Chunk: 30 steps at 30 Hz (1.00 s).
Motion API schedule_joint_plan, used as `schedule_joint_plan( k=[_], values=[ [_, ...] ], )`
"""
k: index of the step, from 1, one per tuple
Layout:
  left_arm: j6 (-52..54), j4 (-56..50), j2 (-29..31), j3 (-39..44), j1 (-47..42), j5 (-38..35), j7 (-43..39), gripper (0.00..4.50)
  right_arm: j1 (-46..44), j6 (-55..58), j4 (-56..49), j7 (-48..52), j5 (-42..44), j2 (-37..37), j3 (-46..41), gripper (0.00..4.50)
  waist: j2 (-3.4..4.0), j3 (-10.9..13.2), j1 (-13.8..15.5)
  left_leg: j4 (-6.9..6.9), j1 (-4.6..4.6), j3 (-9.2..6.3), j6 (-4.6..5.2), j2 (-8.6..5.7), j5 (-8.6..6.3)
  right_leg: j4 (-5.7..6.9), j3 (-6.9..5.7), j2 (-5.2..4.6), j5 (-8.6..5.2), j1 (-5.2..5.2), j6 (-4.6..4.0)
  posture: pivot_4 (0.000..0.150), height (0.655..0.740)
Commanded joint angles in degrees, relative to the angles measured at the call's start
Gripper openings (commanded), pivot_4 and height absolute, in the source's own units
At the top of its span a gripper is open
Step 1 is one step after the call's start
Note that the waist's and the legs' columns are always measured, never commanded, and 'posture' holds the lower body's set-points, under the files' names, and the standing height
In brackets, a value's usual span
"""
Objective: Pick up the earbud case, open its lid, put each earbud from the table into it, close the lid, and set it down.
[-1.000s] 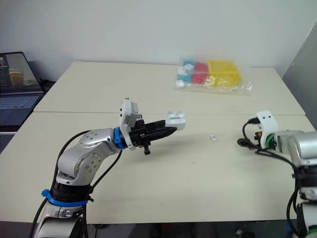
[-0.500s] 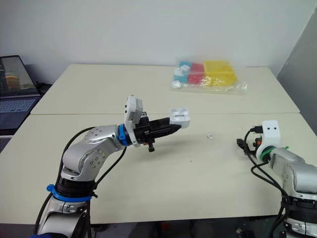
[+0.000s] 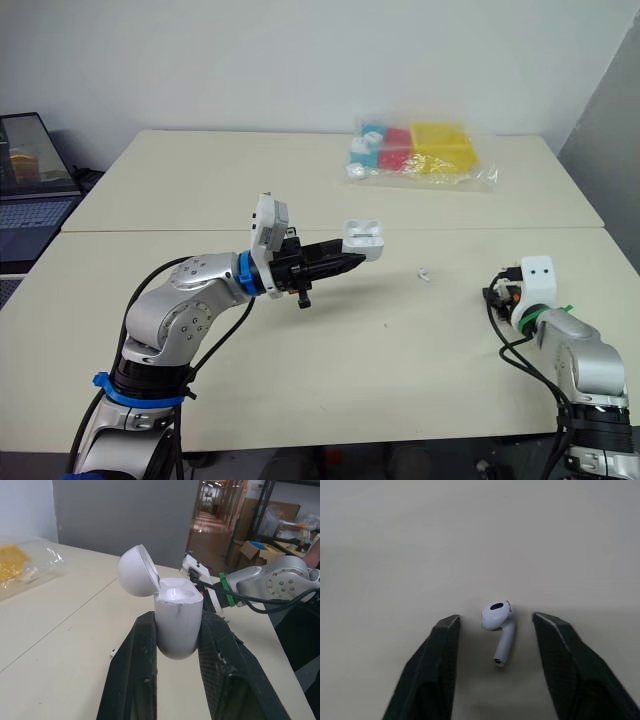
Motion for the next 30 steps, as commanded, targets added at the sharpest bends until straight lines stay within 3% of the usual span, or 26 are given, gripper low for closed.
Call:
schedule_joint_plan(
  k=[1, 3, 8, 14, 17, 21, 23, 30],
  values=[
    [-0.35, -1.82, 0.22, 1.08, -0.24, -1.03, 0.15, 0.75, 0.02, -1.34, 0.39, 0.06, -0.79, 0.16, 0.17, 0.97, 0.00, 0.00, 0.00, 0.00, 0.00, 0.01, 0.00, 0.00, 0.00, 0.00, 0.01, 0.00, 0.00, 0.00, 0.00, 0.150, 0.7400],
    [-0.33, -1.78, 0.23, 1.04, -0.23, -0.98, 0.13, 0.75, -0.26, -1.81, 0.78, 0.30, -0.99, 0.08, 0.41, 0.40, 0.00, 0.00, 0.01, 0.00, 0.00, 0.04, 0.00, -0.01, 0.00, -0.01, 0.03, -0.01, 0.00, 0.01, 0.00, 0.150, 0.7400],
    [-0.22, -1.81, 0.20, 1.02, -0.21, -1.03, 0.15, 0.75, 0.45, -2.08, -0.77, 4.73, -1.13, -3.92, 1.21, 0.41, 0.00, 0.00, 0.02, 0.01, 0.06, 0.14, 0.00, -0.01, 0.00, 0.00, 0.11, -0.02, 0.00, 0.02, 0.01, 0.150, 0.7400],
    [0.28, -2.54, 1.07, 1.17, 1.03, -1.80, -0.66, 0.75, 5.98, -2.16, -8.62, 21.80, 2.72, -17.06, 2.79, 0.41, 0.04, 0.04, 0.12, -0.07, 0.02, 0.13, 0.00, 0.00, -0.01, -0.13, 0.07, -0.02, -0.01, 0.02, 0.02, 0.150, 0.7400],
    [0.79, -2.88, 1.18, 1.30, 1.49, -2.63, -0.59, 0.75, 15.32, -8.52, -12.38, 35.65, 4.19, -25.83, 0.51, 0.41, 0.04, 0.04, 0.16, -0.10, 0.01, 0.08, 0.00, 0.00, -0.01, -0.18, 0.03, -0.02, -0.04, 0.03, 0.06, 0.150, 0.7400],
    [0.57, -3.53, 1.37, 0.89, 2.01, -2.82, -0.54, 0.75, 24.86, -24.66, -5.52, 45.23, -3.48, -35.67, 1.82, 0.41, -0.01, 0.07, 0.36, -0.04, -0.02, 0.05, 0.00, -0.04, -0.01, -0.31, -0.05, -0.07, -0.05, 0.12, 0.11, 0.150, 0.7400],
    [0.80, -4.01, 1.33, 0.89, 2.37, -3.07, -0.18, 0.75, 24.38, -31.15, -1.70, 45.18, -7.73, -38.19, 3.32, 0.41, -0.04, 0.08, 0.00, 0.04, 0.01, 0.22, 0.01, -0.05, -0.01, -0.31, 0.08, -0.13, 0.03, 0.12, 0.22, 0.150, 0.7400],
    [1.63, -6.07, 1.68, 1.05, 4.35, -3.83, 0.56, 0.75, 16.48, -33.98, 5.60, 52.69, -11.50, -43.43, 9.31, 0.41, -0.07, 0.11, -0.15, -0.01, 0.43, 0.53, 0.02, -0.01, 0.00, -0.10, 0.34, -0.13, 0.13, 0.20, 0.15, 0.150, 0.7400]
  ],
)
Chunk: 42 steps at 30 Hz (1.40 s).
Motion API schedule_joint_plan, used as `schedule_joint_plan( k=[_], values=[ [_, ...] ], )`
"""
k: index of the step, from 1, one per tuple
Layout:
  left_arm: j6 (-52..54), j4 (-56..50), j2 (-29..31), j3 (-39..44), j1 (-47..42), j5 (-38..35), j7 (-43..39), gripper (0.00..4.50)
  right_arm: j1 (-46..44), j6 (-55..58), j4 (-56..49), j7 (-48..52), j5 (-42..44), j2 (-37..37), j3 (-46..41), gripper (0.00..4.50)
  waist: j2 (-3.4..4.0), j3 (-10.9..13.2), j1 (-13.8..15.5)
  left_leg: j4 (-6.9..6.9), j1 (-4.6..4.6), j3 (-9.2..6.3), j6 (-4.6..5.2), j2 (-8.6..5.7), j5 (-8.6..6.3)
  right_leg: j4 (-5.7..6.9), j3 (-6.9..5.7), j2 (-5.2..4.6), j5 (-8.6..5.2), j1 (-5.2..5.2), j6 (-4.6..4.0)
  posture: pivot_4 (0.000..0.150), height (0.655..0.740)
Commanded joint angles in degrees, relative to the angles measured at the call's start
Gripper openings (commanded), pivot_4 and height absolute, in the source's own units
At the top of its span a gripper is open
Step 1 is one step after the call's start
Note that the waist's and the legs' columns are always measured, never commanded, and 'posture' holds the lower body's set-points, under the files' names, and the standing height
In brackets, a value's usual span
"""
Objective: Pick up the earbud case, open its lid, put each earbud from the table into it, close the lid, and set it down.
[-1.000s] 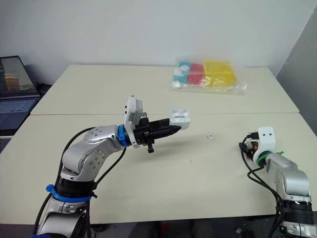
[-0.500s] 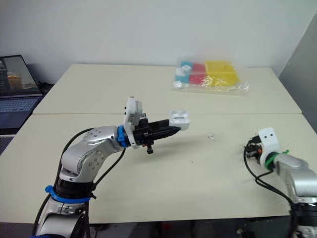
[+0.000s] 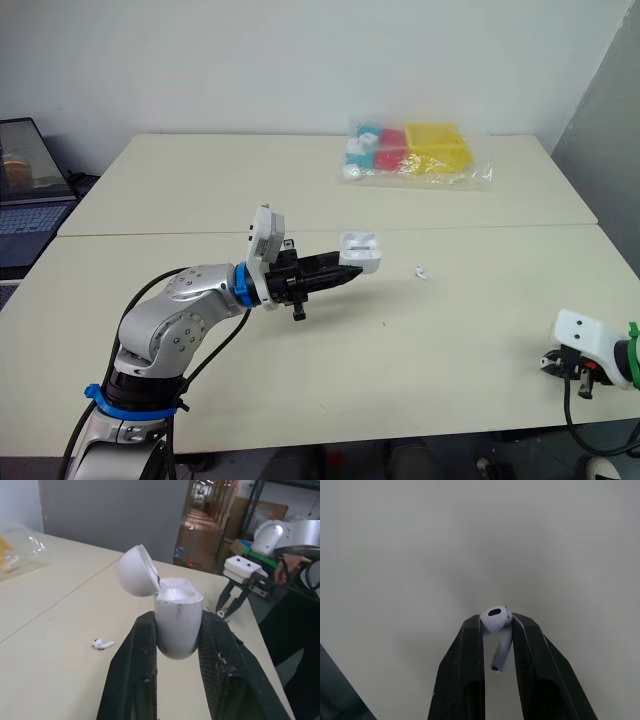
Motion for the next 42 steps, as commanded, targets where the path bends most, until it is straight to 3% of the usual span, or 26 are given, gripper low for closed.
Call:
schedule_joint_plan(
  k=[1, 10, 22, 23, 32, 42],
  values=[
    [-0.05, -2.77, 0.26, 1.04, -0.11, -1.20, 0.50, 0.75, -2.93, -2.67, 1.99, 3.87, -2.68, -2.63, 2.58, 0.41, 0.00, 0.00, 0.31, 0.00, 0.00, -0.04, 0.00, 0.02, 0.00, 0.02, -0.01, 0.05, -0.03, 0.00, -0.04, 0.150, 0.7400],
    [0.16, -3.72, 0.39, 0.62, 0.50, -1.71, 1.18, 0.75, -6.84, -14.01, 7.81, 7.10, -8.36, -3.61, 7.90, 0.41, 0.02, 0.01, 0.43, -0.08, -0.06, -0.03, -0.01, 0.01, -0.01, -0.03, 0.01, 0.02, -0.11, 0.00, -0.05, 0.150, 0.7400],
    [0.60, -4.44, 0.40, 0.51, 0.66, -1.83, 1.75, 0.75, -11.23, -18.73, 11.78, 7.53, -9.74, -0.23, 9.75, 0.41, 0.01, 0.01, 0.27, -0.02, 0.07, 0.03, -0.01, 0.02, 0.00, 0.10, 0.07, 0.02, -0.10, 0.04, -0.05, 0.150, 0.7400],
    [0.69, -4.43, 0.48, 0.59, 0.69, -1.88, 1.71, 0.75, -11.12, -18.24, 11.50, 7.94, -9.50, -0.28, 9.65, 1.13, 0.01, 0.01, 0.27, -0.02, 0.07, 0.03, -0.01, 0.02, 0.00, 0.10, 0.07, 0.02, -0.10, 0.04, -0.05, 0.150, 0.7400],
    [0.84, -4.24, 0.40, 0.56, 0.68, -1.78, 1.64, 0.75, -10.02, -18.25, 10.77, 8.20, -9.19, -1.22, 8.63, 4.09, 0.02, 0.01, 0.43, -0.03, 0.06, 0.00, -0.01, 0.01, 0.00, 0.11, 0.06, 0.01, -0.11, 0.05, -0.05, 0.150, 0.7400],
    [0.71, -3.92, 0.36, 0.49, 0.65, -1.69, 1.45, 0.75, -8.84, -17.46, 10.66, 9.29, -8.81, -2.32, 8.13, 4.09, 0.02, 0.01, 0.43, -0.02, 0.07, 0.00, -0.01, 0.01, 0.00, 0.11, 0.06, 0.01, -0.10, 0.07, -0.05, 0.150, 0.7400]
  ],
)
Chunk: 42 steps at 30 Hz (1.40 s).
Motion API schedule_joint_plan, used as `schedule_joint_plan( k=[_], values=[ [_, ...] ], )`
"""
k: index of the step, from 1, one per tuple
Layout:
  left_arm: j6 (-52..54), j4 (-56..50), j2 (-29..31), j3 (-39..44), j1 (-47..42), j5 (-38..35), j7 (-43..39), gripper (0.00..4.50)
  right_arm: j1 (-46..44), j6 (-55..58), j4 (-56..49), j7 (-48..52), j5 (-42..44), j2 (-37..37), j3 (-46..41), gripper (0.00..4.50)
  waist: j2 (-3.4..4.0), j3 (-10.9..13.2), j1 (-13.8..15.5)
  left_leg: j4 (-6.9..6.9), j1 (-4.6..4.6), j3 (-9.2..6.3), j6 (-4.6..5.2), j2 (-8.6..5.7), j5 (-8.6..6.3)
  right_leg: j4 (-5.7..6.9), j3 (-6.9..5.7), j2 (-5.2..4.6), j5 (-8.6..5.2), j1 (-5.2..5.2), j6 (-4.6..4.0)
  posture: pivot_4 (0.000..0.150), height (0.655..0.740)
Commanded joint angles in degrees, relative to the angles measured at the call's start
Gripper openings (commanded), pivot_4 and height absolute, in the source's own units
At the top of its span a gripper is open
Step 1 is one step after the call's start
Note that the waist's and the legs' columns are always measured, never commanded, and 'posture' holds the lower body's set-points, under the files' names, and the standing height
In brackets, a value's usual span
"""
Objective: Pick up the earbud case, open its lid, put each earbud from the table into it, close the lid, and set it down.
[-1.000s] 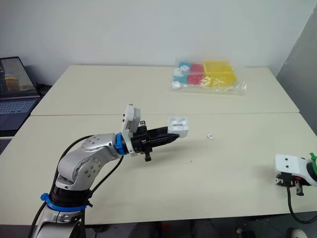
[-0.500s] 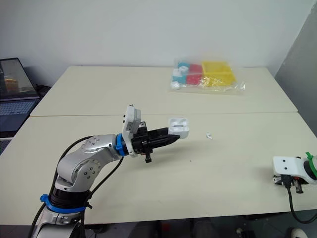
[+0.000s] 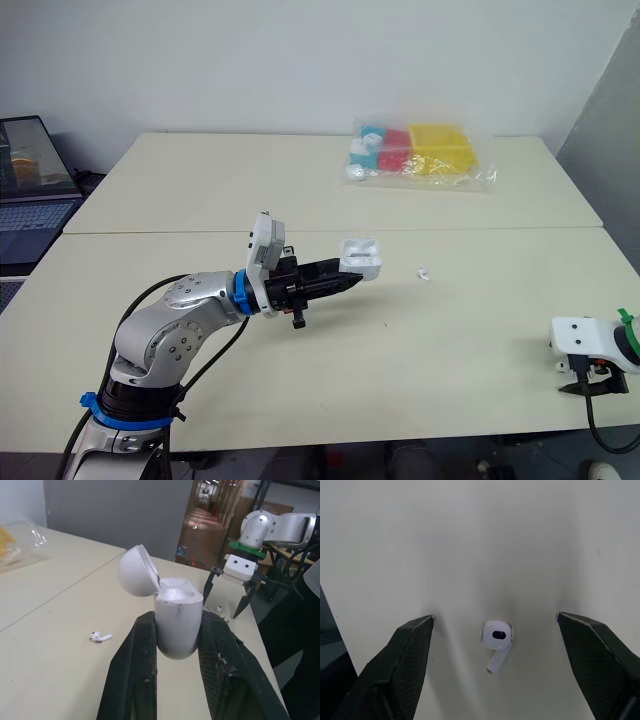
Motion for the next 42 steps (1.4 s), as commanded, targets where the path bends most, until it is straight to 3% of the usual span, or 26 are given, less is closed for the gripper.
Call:
schedule_joint_plan(
  k=[1, 4, 8, 17, 21, 42],
  values=[
    [-0.63, -1.64, 0.03, 0.56, -0.43, -0.76, -0.10, 0.75, 0.39, 0.13, 0.07, 1.04, 0.01, -1.14, -0.74, 4.09, 0.00, 0.00, 0.00, 0.00, 0.00, 0.00, 0.00, 0.00, 0.00, 0.00, 0.00, 0.00, 0.00, 0.00, 0.00, 0.150, 0.7400],
    [-0.52, -1.71, 0.05, 0.55, -0.49, -0.79, -0.05, 0.75, 0.30, 2.38, -0.20, 1.18, 0.19, -0.99, -0.73, 4.09, 0.00, 0.00, 0.00, 0.00, 0.00, 0.00, 0.00, 0.00, 0.00, 0.00, 0.00, 0.00, 0.00, 0.00, 0.00, 0.150, 0.7400],
    [-0.55, -1.64, -0.12, 0.46, -0.50, -0.70, 0.12, 0.75, -0.32, 1.87, -0.10, 0.34, -0.56, -0.68, -0.61, 3.21, 0.00, 0.00, -0.04, 0.00, 0.00, 0.01, 0.00, 0.00, 0.00, 0.00, 0.01, 0.00, 0.00, 0.00, 0.00, 0.150, 0.7400],
    [-0.31, -2.01, -0.17, 0.40, -0.19, -0.97, 0.44, 0.75, -0.45, 3.55, -0.65, -0.60, -0.44, -0.23, -0.75, 3.21, 0.00, 0.00, -0.08, 0.02, 0.03, 0.07, 0.00, -0.01, 0.00, 0.01, 0.09, 0.00, 0.01, 0.01, 0.01, 0.150, 0.7400],
    [-0.24, -2.04, -0.10, 0.36, -0.24, -1.00, 0.35, 0.75, -0.50, 3.76, -0.71, -0.68, -0.47, -0.16, -0.74, 2.34, 0.00, 0.00, -0.08, 0.02, 0.04, 0.10, 0.00, -0.01, 0.00, 0.01, 0.14, 0.00, 0.01, 0.01, 0.02, 0.150, 0.7400],
    [0.12, -2.43, 0.25, 0.42, -0.13, -1.28, 0.14, 0.75, -1.26, 4.63, -0.90, -1.23, -0.31, 0.52, -0.71, 2.34, 0.00, 0.00, -0.14, 0.02, 0.13, 0.39, 0.00, -0.02, 0.00, 0.01, 0.53, 0.04, 0.08, -0.02, 0.13, 0.150, 0.7400]
  ],
)
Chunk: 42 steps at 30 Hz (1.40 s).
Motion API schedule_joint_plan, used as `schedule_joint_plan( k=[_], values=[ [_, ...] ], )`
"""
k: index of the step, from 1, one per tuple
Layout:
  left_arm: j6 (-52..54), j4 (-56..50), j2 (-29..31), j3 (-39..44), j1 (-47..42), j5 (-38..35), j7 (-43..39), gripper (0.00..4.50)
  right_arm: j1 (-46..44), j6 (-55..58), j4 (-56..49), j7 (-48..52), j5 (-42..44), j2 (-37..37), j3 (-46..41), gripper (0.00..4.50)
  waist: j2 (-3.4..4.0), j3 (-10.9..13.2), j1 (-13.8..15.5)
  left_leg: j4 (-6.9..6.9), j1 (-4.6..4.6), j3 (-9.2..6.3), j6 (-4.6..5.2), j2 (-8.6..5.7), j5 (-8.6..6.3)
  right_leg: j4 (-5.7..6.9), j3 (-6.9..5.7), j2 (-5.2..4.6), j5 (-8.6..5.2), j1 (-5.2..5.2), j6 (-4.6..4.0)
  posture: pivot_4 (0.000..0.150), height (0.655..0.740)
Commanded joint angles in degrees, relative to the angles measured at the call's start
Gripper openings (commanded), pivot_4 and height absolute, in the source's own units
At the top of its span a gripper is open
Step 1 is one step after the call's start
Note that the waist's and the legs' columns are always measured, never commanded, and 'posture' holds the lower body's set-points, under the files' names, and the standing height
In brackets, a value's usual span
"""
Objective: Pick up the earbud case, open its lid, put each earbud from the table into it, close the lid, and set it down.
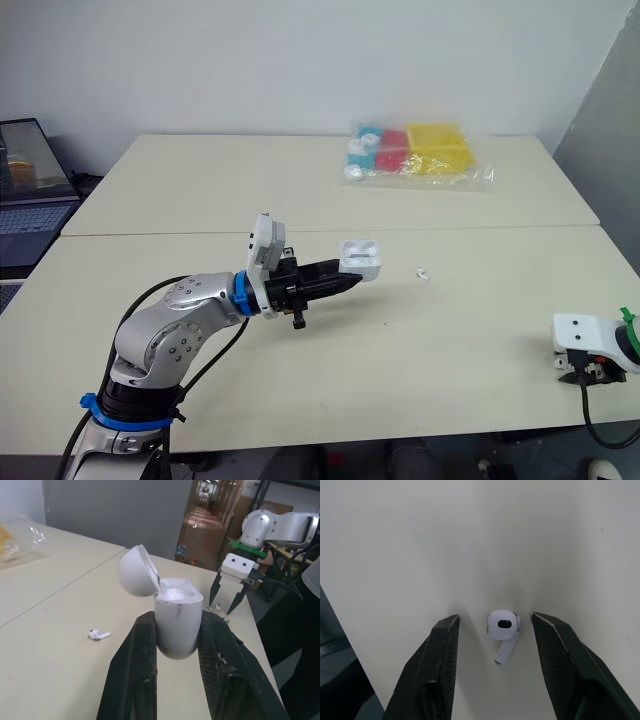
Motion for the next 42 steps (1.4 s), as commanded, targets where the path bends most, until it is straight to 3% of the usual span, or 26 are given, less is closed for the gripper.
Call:
schedule_joint_plan(
  k=[1, 4, 8, 19, 26, 33, 38, 42],
  values=[
    [-0.23, -2.35, 0.24, 0.44, -0.47, -1.13, -0.36, 0.75, -0.80, -0.20, -0.38, -0.62, -0.22, 0.27, -0.73, 2.34, 0.00, 0.00, 0.00, 0.00, 0.00, 0.01, 0.00, 0.00, 0.00, 0.00, 0.00, 0.00, 0.00, 0.00, 0.00, 0.150, 0.7400],
    [-0.03, -2.63, 0.34, 0.59, -0.34, -1.34, -0.20, 0.75, -1.22, -0.22, -0.42, -0.89, -0.33, 0.78, -0.54, 1.72, -0.01, 0.00, -0.05, 0.00, 0.00, 0.02, 0.00, 0.01, 0.00, 0.00, 0.03, 0.01, 0.01, -0.01, 0.01, 0.150, 0.7400],
    [0.19, -2.92, 0.41, 0.66, -0.24, -1.51, -0.08, 0.75, -1.81, -0.66, 0.03, -0.72, -0.48, 1.14, -0.45, 0.40, -0.01, 0.00, -0.12, 0.01, 0.05, 0.10, 0.00, 0.00, 0.00, 0.00, 0.14, 0.03, 0.06, -0.01, 0.09, 0.150, 0.7400],
    [-0.14, -2.58, 0.27, 0.48, -0.22, -1.20, -0.20, 0.75, -2.06, -1.67, -0.23, 0.08, -0.60, 0.89, -0.77, 0.38, -0.01, 0.00, -0.11, 0.01, 0.03, 0.15, 0.00, 0.00, 0.00, 0.00, 0.20, 0.04, 0.08, -0.06, 0.12, 0.150, 0.7400],
    [-0.92, -2.04, 0.70, 0.33, 0.00, -0.52, -0.99, 0.75, -2.27, 1.84, -5.64, 0.69, 1.53, 0.96, -1.81, 0.38, 0.00, 0.00, -0.09, 0.01, 0.03, 0.14, 0.00, 0.00, 0.00, 0.01, 0.19, 0.05, 0.08, -0.07, 0.12, 0.150, 0.7400],
    [-5.16, 1.50, 1.57, -0.93, -0.50, 2.63, -4.12, 0.75, -13.21, 22.51, -23.43, 1.19, 13.14, 3.06, -3.97, 0.38, 0.04, 0.00, -0.22, 0.00, 0.02, 0.12, 0.00, 0.04, 0.00, 0.02, 0.21, 0.10, 0.09, -0.12, 0.10, 0.150, 0.7400],
    [-9.25, 6.08, 0.04, -1.27, -2.07, 4.83, -4.90, 0.75, -31.04, 44.32, -29.96, -13.34, 24.24, 16.75, -7.84, 0.38, -0.04, 0.04, -0.09, 0.01, -0.01, 0.05, 0.00, 0.07, 0.00, 0.02, 0.16, 0.11, 0.12, -0.13, 0.05, 0.150, 0.7400],
    [-11.13, 8.66, -2.64, -0.64, -4.01, 5.90, -2.92, 0.75, -37.70, 59.88, -35.59, -28.78, 34.29, 31.25, -17.50, 0.38, -0.04, 0.04, 0.38, -0.01, -0.21, -0.09, 0.00, 0.05, 0.00, -0.05, 0.19, 0.07, 0.24, -0.21, -0.17, 0.150, 0.7400]
  ],
)
